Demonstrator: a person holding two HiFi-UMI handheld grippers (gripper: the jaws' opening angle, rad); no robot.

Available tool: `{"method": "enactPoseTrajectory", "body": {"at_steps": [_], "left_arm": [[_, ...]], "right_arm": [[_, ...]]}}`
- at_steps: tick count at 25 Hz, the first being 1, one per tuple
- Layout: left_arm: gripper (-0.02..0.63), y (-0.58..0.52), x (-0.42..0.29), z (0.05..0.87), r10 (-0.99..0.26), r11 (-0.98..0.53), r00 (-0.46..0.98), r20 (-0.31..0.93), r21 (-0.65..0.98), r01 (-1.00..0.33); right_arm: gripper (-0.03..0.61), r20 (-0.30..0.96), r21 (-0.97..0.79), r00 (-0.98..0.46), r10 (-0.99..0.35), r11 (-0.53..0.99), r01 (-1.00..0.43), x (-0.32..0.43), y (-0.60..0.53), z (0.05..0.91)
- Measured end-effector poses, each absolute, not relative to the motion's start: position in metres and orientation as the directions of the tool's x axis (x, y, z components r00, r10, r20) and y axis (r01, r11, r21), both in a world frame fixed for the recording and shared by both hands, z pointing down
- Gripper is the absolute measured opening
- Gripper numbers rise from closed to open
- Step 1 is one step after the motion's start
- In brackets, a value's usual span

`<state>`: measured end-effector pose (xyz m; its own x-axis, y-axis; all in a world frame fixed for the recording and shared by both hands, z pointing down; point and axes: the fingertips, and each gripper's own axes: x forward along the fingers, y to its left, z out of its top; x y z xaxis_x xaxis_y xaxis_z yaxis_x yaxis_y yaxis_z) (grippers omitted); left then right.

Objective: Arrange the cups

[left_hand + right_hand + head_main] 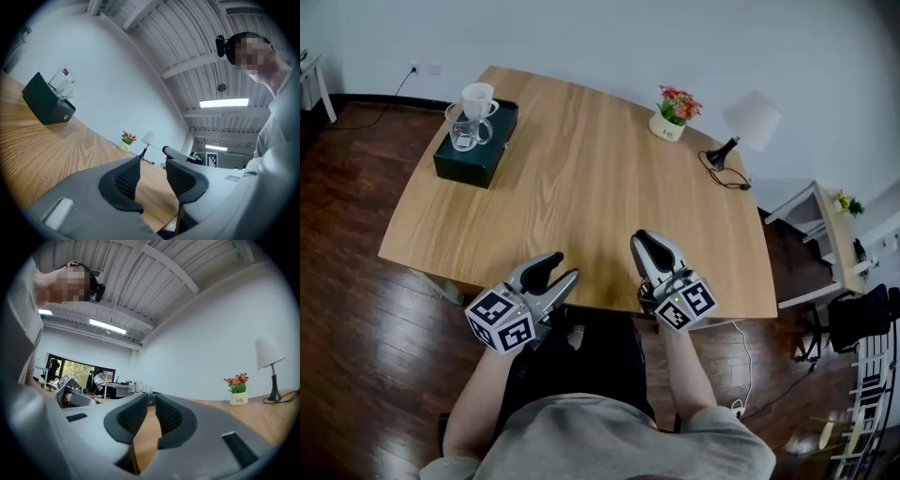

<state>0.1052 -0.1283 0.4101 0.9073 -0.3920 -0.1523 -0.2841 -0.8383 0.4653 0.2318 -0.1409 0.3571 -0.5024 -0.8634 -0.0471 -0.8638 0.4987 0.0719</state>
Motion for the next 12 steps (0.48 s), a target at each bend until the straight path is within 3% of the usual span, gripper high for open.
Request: {"method": "enactPoseTrajectory", "body": {"at_steps": [6, 12], "left_arm": [[0.166, -0.121, 0.115, 0.419, -0.428, -0.875, 0.902, -0.061, 0.277, -0.397], [0.166, -0.127, 0.101, 0.41, -0.431, -0.86, 0.893, -0.132, 0.36, -0.362]], "right_arm": [[0.06, -0.112, 0.118, -0.493, -0.862, 0.482, -0.868, 0.227, -0.116, 0.365], [0.044, -0.131, 0.162, -0.477, -0.869, 0.456, -0.875, 0.233, -0.097, 0.373]]}}
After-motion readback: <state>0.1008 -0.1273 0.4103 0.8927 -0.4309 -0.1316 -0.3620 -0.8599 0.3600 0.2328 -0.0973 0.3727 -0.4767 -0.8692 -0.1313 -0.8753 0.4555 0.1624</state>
